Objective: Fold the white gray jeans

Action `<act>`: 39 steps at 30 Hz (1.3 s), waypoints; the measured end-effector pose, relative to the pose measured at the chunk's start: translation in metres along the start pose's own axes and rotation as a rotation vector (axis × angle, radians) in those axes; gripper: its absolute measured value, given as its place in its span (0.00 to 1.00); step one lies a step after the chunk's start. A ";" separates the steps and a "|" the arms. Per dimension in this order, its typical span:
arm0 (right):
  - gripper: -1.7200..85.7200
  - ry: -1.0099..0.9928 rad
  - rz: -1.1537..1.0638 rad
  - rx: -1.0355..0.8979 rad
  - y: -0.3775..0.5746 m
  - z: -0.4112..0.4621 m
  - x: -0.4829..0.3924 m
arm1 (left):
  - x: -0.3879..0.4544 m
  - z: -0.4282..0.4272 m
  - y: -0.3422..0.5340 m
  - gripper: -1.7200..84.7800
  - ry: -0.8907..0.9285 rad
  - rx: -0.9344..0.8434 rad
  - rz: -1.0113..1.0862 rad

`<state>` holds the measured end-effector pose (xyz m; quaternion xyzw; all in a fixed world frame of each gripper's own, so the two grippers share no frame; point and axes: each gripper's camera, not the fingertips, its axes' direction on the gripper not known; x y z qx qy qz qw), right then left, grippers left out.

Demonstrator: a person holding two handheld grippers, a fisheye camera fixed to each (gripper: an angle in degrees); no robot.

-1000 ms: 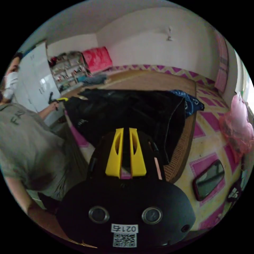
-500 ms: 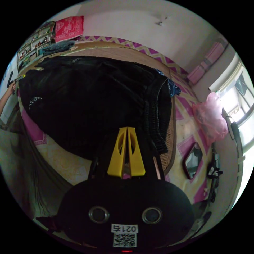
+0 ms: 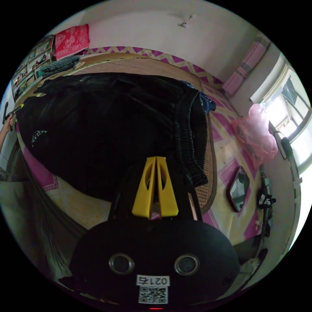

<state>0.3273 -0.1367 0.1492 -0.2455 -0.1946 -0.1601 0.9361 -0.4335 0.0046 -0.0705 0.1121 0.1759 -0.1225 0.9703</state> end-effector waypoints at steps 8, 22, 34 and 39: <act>0.12 -0.036 0.441 0.105 0.041 -0.058 0.064 | 0.006 -0.051 0.003 0.01 0.093 0.068 -0.119; 0.14 -0.491 0.855 0.159 0.076 -0.056 0.154 | -0.048 -0.077 0.043 0.07 0.328 0.064 -0.429; 0.12 -0.518 0.882 0.205 0.078 -0.074 0.186 | -0.131 -0.050 0.061 0.13 0.467 0.058 -0.825; 0.12 -0.540 0.888 0.212 0.077 -0.081 0.198 | -0.146 -0.040 0.061 0.15 0.499 0.054 -0.892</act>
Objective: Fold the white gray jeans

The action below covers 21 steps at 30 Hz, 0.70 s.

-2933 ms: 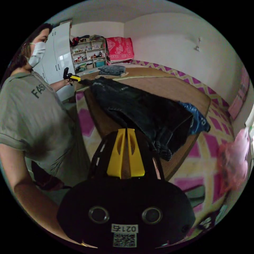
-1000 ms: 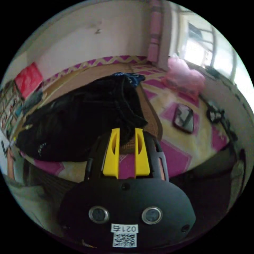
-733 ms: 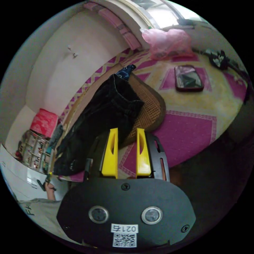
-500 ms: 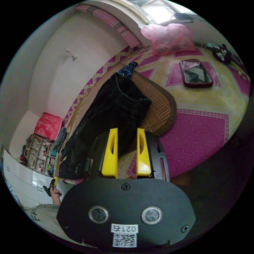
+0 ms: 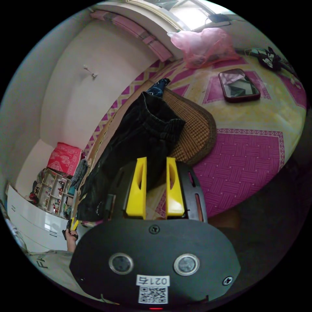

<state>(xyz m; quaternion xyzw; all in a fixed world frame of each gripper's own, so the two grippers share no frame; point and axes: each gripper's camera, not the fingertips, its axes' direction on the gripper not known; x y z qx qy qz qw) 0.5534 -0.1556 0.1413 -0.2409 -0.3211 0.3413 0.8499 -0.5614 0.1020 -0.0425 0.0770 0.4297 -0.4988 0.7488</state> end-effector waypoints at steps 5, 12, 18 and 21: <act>0.12 -0.023 0.018 0.004 -0.008 -0.007 0.003 | 0.003 -0.006 -0.003 0.20 0.037 -0.001 -0.034; 0.11 -0.022 0.021 0.011 -0.018 -0.012 0.002 | 0.011 0.008 -0.008 0.24 0.057 -0.029 -0.054; 0.10 -0.047 0.058 0.006 -0.027 -0.015 0.004 | 0.017 0.030 -0.012 0.19 0.017 -0.046 -0.051; 0.06 -0.061 0.069 -0.023 -0.028 -0.012 0.001 | 0.004 0.039 -0.012 0.08 -0.030 -0.074 -0.118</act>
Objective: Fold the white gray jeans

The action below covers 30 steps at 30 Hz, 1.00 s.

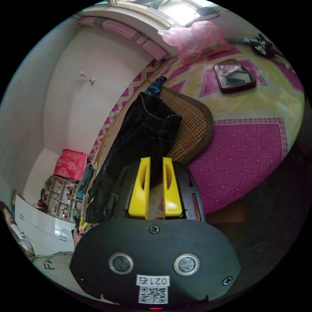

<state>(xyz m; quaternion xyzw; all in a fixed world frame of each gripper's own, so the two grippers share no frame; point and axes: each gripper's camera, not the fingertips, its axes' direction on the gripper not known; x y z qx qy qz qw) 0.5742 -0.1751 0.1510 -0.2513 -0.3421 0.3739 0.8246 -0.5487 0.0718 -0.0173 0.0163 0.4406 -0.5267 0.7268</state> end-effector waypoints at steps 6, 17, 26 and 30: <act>0.02 0.038 -0.042 -0.024 -0.006 0.004 -0.011 | -0.015 0.010 0.002 0.01 0.064 -0.037 0.005; 0.01 -0.322 0.014 -0.058 -0.072 -0.007 -0.046 | 0.047 0.012 -0.012 0.01 0.118 -0.134 0.128; 0.01 -0.244 -0.048 -0.122 -0.220 0.125 -0.117 | 0.200 0.132 -0.112 0.01 -0.175 -0.301 0.369; 0.01 -0.092 0.016 -0.182 -0.256 0.236 -0.102 | 0.201 0.239 -0.144 0.01 -0.319 -0.394 0.359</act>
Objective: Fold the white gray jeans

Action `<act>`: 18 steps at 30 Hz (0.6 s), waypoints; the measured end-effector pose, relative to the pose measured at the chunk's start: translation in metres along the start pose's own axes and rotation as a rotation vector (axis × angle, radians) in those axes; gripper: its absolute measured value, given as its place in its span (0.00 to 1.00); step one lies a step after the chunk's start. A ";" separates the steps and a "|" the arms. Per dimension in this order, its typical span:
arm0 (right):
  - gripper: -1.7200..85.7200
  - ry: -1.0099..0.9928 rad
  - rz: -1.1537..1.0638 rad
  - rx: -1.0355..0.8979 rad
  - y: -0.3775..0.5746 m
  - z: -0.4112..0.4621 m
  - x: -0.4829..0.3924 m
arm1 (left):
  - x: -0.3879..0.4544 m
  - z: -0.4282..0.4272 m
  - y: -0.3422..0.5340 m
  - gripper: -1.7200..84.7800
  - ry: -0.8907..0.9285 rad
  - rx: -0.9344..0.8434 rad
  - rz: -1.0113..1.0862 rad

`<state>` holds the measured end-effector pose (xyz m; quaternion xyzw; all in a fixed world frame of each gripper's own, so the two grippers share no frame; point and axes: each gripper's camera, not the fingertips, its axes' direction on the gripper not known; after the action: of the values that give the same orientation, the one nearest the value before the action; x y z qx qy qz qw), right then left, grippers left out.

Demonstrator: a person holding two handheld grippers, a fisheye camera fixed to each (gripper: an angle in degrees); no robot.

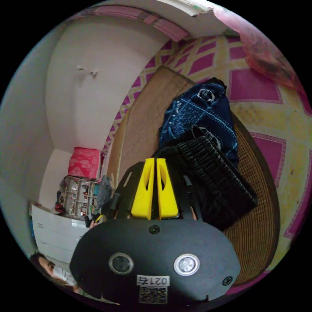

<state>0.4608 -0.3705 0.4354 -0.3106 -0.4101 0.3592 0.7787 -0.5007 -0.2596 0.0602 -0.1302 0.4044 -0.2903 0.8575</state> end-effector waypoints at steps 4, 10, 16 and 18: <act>0.04 0.027 -0.044 0.000 -0.002 0.046 0.017 | -0.001 0.021 -0.005 0.01 -0.111 0.049 0.038; 0.06 0.041 -0.434 -0.019 0.070 0.061 -0.028 | 0.006 -0.018 0.065 0.03 -0.076 0.159 0.324; 0.06 0.152 -0.907 -0.277 0.216 0.166 -0.097 | -0.032 -0.007 0.117 0.10 -0.009 0.179 0.191; 0.07 0.207 -0.983 -0.307 0.254 0.204 -0.098 | -0.053 -0.008 0.127 0.11 -0.016 0.241 0.104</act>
<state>0.1683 -0.2720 0.2934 -0.2261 -0.4763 -0.1453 0.8372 -0.4841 -0.1266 0.0295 -0.0071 0.3660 -0.2908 0.8840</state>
